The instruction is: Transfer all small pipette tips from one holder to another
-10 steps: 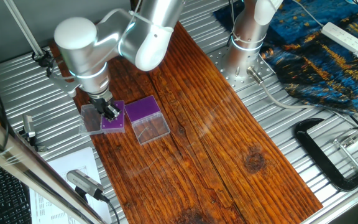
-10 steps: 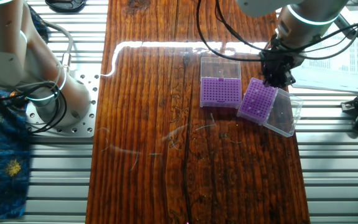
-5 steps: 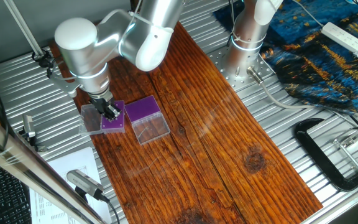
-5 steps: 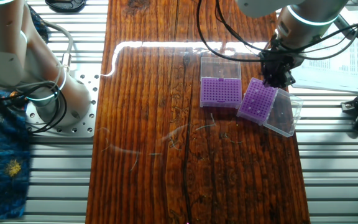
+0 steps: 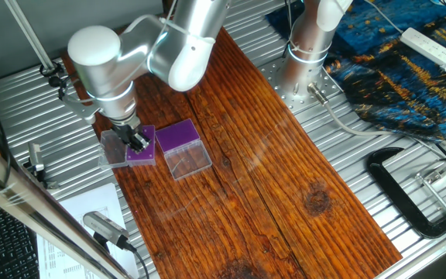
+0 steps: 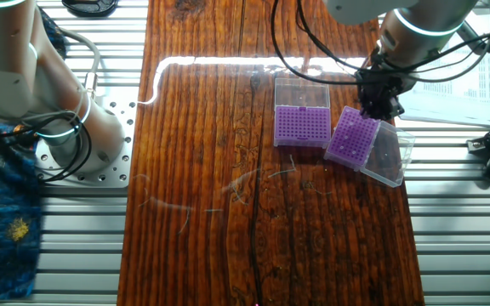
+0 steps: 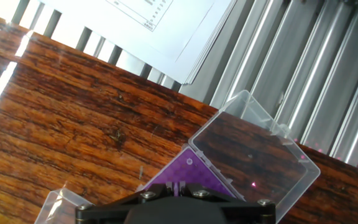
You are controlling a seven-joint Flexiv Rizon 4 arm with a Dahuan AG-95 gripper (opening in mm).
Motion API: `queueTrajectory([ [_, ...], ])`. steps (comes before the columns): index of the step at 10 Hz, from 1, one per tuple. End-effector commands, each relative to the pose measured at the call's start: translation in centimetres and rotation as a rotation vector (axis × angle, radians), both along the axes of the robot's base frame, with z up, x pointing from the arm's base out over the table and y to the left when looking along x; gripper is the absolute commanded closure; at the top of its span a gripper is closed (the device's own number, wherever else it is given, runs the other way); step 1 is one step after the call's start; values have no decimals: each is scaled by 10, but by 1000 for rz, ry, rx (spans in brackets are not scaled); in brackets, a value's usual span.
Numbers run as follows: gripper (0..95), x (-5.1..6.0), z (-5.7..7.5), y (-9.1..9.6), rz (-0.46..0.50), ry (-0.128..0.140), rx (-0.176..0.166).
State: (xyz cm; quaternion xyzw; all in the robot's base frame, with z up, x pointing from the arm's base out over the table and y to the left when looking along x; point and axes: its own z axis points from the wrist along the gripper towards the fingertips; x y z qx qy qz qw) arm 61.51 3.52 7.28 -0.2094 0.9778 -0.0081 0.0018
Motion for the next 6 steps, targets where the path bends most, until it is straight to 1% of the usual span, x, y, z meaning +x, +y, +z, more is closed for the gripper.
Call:
queueTrajectory([
  [1, 950, 0, -1, -1, -1, 6, -3],
  [2, 950, 0, -1, -1, 5, 7, -4],
  [3, 760, 0, -2, -1, 9, 6, -4],
  [6, 760, 0, -1, -1, 10, 6, -4],
])
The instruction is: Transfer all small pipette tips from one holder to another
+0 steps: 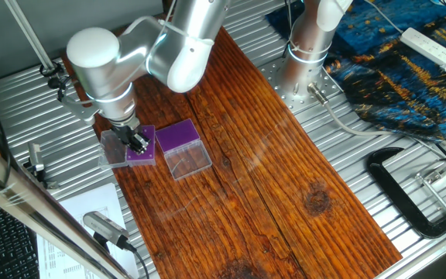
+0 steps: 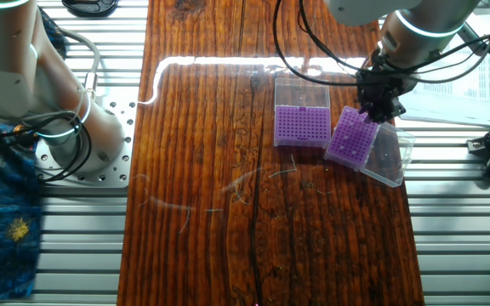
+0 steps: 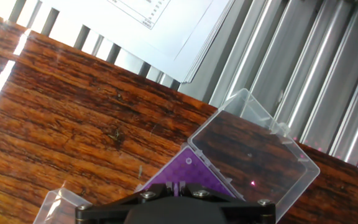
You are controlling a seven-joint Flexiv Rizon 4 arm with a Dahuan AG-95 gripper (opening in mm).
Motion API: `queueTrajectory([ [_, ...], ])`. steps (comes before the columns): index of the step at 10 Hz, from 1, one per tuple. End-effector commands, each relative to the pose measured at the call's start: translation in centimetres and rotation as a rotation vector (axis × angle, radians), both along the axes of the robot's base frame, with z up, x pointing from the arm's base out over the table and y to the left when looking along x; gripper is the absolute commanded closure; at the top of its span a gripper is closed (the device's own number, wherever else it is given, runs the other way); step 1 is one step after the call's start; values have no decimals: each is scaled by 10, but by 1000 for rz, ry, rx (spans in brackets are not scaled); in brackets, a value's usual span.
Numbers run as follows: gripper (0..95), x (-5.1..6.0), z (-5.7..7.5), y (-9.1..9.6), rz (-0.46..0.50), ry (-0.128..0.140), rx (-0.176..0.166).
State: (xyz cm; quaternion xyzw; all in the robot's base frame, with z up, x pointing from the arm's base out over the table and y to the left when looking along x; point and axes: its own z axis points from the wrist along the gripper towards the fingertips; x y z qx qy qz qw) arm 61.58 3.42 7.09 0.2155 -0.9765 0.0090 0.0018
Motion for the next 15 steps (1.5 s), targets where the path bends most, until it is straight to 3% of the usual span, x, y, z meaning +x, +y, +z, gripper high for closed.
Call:
queueTrajectory([
  [1, 760, -1, 3, 0, -8, 1, -1],
  [3, 760, -4, 12, -2, -26, 25, -3],
  [6, 760, -14, 20, -2, -75, 39, 0],
  [7, 760, -17, 21, -3, -90, 38, 1],
  [8, 950, -19, 21, -3, -100, 34, 3],
  [15, 950, -22, 29, -13, -136, 26, -2],
])
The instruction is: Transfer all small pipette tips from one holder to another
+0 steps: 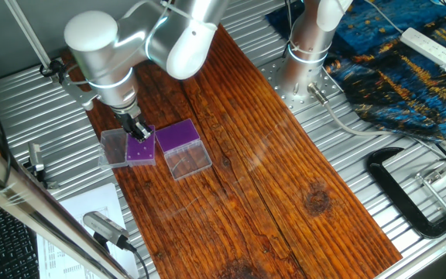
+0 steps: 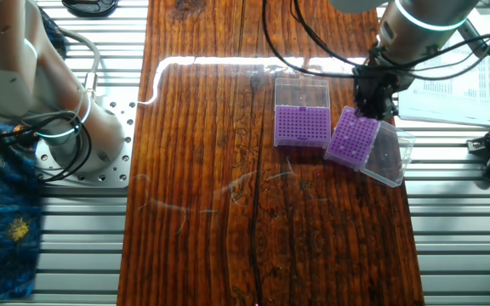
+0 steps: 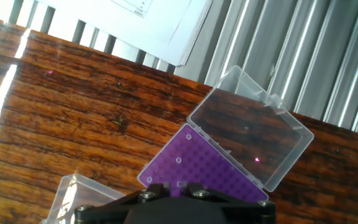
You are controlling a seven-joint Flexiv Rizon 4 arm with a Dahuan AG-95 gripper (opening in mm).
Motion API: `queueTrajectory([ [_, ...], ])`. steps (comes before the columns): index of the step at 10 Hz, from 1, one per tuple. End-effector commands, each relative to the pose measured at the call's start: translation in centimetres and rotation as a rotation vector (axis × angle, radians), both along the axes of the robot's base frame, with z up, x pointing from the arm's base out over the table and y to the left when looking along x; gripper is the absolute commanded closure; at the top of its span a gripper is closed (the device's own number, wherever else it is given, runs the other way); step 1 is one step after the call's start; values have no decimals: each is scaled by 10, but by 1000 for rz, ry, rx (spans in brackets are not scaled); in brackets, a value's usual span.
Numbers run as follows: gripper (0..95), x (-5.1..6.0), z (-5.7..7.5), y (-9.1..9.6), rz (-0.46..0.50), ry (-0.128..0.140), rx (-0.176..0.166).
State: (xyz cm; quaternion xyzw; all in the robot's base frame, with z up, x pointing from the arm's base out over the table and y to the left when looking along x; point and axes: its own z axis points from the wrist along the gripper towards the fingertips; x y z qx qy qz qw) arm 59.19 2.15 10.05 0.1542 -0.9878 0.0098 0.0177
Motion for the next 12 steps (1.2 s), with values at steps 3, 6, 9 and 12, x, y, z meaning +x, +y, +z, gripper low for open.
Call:
queueTrajectory([
  [3, 950, 1, 2, 0, -80, 0, 1],
  [6, 950, 1, 2, -2, -202, -9, 2],
  [9, 950, 0, 3, -7, -219, -8, -3],
  [12, 950, 0, 2, -8, -231, -9, -4],
])
